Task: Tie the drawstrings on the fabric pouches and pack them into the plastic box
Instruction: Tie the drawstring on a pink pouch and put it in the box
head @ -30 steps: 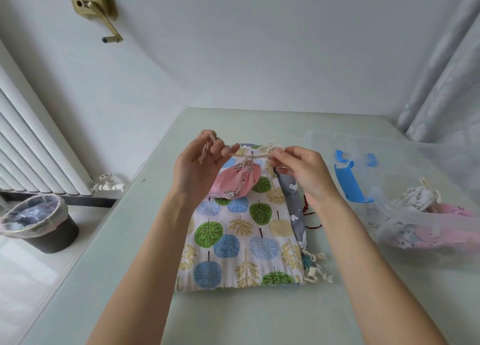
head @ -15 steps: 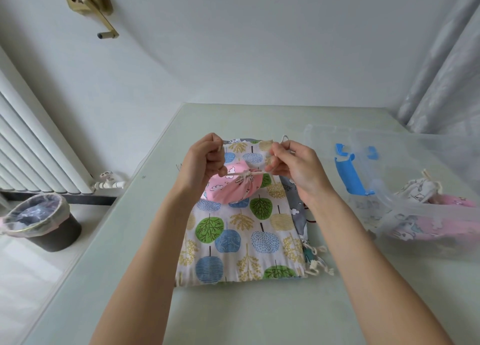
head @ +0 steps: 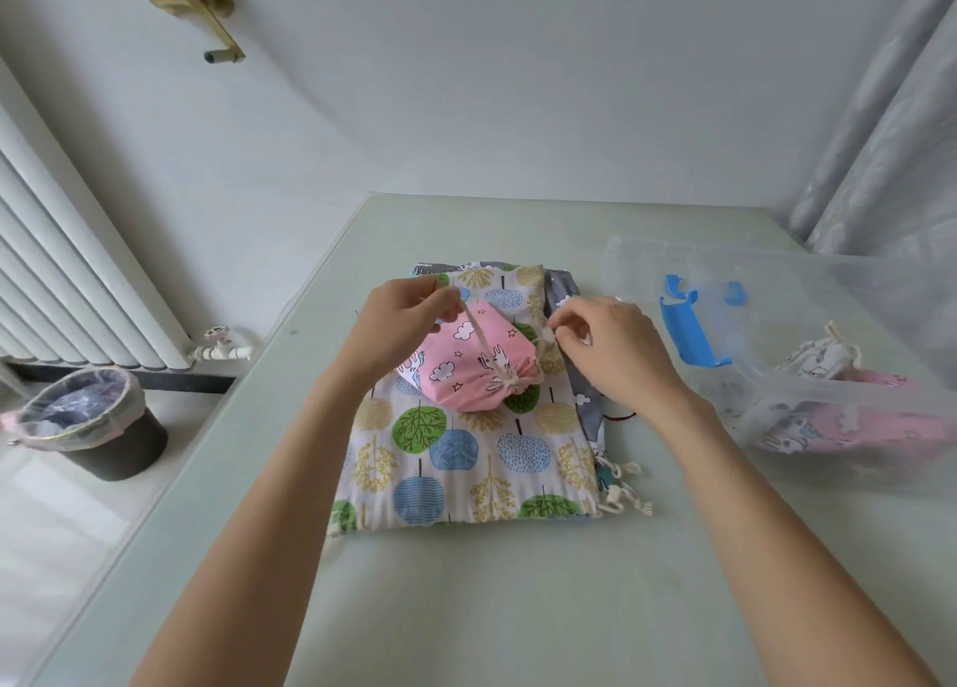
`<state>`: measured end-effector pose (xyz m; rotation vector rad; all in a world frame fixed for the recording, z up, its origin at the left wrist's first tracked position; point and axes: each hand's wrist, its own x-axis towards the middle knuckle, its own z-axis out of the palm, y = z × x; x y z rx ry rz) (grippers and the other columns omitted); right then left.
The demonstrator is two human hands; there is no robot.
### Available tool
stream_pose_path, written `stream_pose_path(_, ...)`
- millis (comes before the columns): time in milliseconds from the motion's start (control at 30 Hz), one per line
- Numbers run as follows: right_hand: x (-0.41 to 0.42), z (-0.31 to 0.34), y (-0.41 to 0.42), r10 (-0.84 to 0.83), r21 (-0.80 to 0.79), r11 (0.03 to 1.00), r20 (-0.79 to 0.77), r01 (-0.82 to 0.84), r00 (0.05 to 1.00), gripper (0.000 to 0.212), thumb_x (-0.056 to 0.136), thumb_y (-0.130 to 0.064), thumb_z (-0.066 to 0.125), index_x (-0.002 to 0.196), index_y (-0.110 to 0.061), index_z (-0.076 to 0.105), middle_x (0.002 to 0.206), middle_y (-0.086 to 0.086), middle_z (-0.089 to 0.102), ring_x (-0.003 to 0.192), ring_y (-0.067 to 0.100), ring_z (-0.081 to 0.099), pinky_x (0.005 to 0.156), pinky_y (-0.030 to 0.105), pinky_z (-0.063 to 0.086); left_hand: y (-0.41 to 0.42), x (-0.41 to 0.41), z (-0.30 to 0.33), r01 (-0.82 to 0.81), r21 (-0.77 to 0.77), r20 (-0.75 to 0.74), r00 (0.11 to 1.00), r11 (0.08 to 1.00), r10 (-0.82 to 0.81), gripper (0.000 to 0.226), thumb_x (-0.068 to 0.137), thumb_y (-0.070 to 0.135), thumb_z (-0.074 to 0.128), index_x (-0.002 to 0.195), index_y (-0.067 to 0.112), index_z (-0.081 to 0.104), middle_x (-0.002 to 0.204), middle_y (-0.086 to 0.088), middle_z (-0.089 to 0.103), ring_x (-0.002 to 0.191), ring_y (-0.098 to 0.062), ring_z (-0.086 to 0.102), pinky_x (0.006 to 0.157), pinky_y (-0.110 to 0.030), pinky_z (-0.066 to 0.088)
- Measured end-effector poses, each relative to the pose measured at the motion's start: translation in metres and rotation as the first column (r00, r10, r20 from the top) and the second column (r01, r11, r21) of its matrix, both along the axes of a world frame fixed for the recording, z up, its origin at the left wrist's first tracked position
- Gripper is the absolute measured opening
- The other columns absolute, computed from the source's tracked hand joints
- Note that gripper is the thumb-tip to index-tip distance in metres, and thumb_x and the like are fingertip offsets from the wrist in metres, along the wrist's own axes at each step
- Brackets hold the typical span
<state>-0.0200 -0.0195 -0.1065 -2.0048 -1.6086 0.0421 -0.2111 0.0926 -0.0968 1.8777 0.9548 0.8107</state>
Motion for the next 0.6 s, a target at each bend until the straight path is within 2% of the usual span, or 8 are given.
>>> stream_pose_path(67,0.003,-0.002,-0.01,0.199,0.0,0.98,-0.118,-0.201,0.973,0.019,0.086,-0.011,0.055,0.092,-0.024,0.067,0.097,-0.004,0.063,0.084,0.015,0.06,0.078,0.034,0.049,-0.005,-0.01,0.0,-0.033,0.126,-0.135,0.99,0.992,0.05,0.022,0.089,0.027,0.055,0.076,0.018,0.07,0.082,0.004,0.072,0.067,-0.017,0.062,0.067,-0.031,0.053)
stream_pose_path(100,0.003,-0.004,-0.016,0.269,-0.027,0.961,-0.156,-0.276,0.951,0.019,0.084,-0.01,0.057,0.093,-0.024,0.067,0.097,-0.004,0.063,0.087,0.013,0.06,0.081,0.033,0.049,-0.008,-0.015,-0.001,-0.044,0.168,-0.191,0.979,0.985,0.076,0.019,0.089,0.028,0.056,0.079,0.019,0.07,0.086,0.005,0.072,0.064,-0.012,0.058,0.063,-0.026,0.048)
stream_pose_path(167,0.003,-0.012,-0.022,0.32,-0.065,0.94,-0.164,-0.334,0.933,0.017,0.081,-0.014,0.064,0.096,-0.021,0.067,0.098,-0.008,0.064,0.092,0.009,0.06,0.085,0.033,0.049,-0.011,-0.023,-0.004,-0.045,0.229,-0.231,0.968,0.972,0.099,0.011,0.089,0.024,0.057,0.092,0.025,0.067,0.101,0.008,0.069,0.081,-0.002,0.06,0.075,-0.023,0.045)
stream_pose_path(267,-0.003,-0.025,-0.022,0.298,-0.048,0.95,-0.155,-0.309,0.942,0.02,0.075,-0.023,0.074,0.092,-0.021,0.064,0.094,-0.009,0.065,0.091,0.008,0.059,0.084,0.034,0.049,-0.022,-0.028,-0.009,0.088,0.282,-0.216,0.976,0.955,-0.026,0.03,0.087,0.022,0.061,0.115,0.032,0.06,0.121,0.013,0.06,0.11,-0.004,0.053,0.095,-0.026,0.039)
stream_pose_path(333,-0.01,-0.032,-0.019,0.29,-0.025,0.955,-0.138,-0.296,0.947,0.02,0.074,-0.024,0.075,0.088,-0.02,0.062,0.092,-0.008,0.065,0.089,0.011,0.058,0.081,0.036,0.048,-0.034,-0.022,-0.011,0.23,0.274,-0.28,0.948,0.934,-0.152,0.03,0.086,0.027,0.065,0.115,0.031,0.06,0.116,0.019,0.06,0.11,0.0,0.053,0.096,-0.021,0.037)
stream_pose_path(400,-0.016,-0.036,-0.017,0.283,0.033,0.959,-0.122,-0.281,0.951,0.014,0.078,-0.022,0.072,0.087,-0.022,0.061,0.091,-0.007,0.065,0.086,0.011,0.056,0.075,0.033,0.046,-0.046,-0.015,-0.018,0.279,0.329,-0.365,0.919,0.902,-0.152,0.023,0.083,0.032,0.068,0.105,0.028,0.065,0.101,0.018,0.064,0.096,0.0,0.059,0.09,-0.023,0.046)
stream_pose_path(500,-0.022,-0.04,-0.017,0.266,0.055,0.963,-0.056,-0.263,0.962,0.005,0.088,-0.023,0.061,0.092,-0.021,0.058,0.091,-0.006,0.064,0.082,0.013,0.056,0.069,0.03,0.041,-0.055,-0.009,-0.031,0.249,0.358,-0.374,0.921,0.9,-0.106,0.015,0.081,0.033,0.071,0.092,0.024,0.066,0.081,0.014,0.066,0.078,-0.002,0.063,0.078,-0.033,0.054)
stream_pose_path(600,-0.022,-0.036,-0.027,0.274,-0.002,0.962,-0.018,-0.275,0.961,0.007,0.092,-0.024,0.056,0.094,-0.017,0.054,0.071,-0.012,0.056,0.064,0.008,0.053,0.062,0.032,0.041,-0.062,-0.009,-0.038,0.19,0.377,-0.333,0.941,0.906,-0.058,0.01,0.079,0.028,0.073,0.085,0.023,0.067,0.076,0.012,0.068,0.073,-0.003,0.064,0.075,-0.033,0.055)
